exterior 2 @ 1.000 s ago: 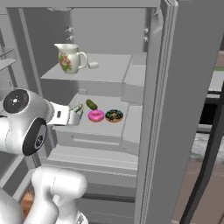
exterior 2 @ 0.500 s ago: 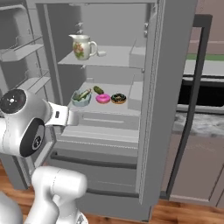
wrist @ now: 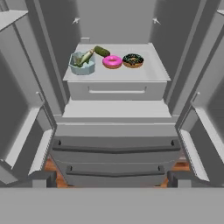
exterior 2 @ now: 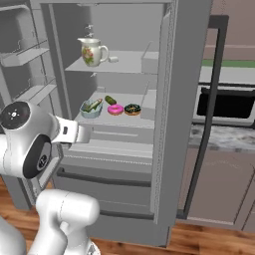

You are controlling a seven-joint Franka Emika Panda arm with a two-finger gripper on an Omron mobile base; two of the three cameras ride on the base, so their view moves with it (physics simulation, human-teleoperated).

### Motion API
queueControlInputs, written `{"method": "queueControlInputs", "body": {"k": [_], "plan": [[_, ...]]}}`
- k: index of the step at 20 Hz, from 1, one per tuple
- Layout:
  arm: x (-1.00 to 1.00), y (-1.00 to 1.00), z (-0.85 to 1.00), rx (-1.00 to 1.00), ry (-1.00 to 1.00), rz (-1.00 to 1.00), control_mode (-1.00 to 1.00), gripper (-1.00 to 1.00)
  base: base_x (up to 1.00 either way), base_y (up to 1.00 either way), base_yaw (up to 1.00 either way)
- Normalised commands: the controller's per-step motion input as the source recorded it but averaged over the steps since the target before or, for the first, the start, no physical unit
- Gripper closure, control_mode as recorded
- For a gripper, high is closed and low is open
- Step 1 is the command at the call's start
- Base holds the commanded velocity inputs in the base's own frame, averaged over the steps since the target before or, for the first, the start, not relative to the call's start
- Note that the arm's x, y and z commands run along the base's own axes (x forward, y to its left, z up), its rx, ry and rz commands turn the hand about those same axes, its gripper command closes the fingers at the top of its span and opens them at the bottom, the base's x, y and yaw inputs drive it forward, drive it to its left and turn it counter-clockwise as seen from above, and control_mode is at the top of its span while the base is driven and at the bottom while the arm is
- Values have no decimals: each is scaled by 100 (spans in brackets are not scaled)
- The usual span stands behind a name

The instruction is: Place the tupperware on the second highest shelf of the fridge. Make space for the tupperware among the existing items by rearranging them on the shelves if needed. Close the fridge door when finished.

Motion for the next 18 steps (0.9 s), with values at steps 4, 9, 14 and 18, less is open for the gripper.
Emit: {"method": "queueControlInputs", "body": {"k": [4,9,14,18], "plan": [[0,0,0,0,0,0,-100,-100,0,-2,0],[-1,0,0,0,0,0,-100,-100,0,0,0],[-37,-2,0,0,-12,2,-100,-100,0,0,0],[-36,41,0,-9,-15,6,-100,-100,0,0,0]]}}
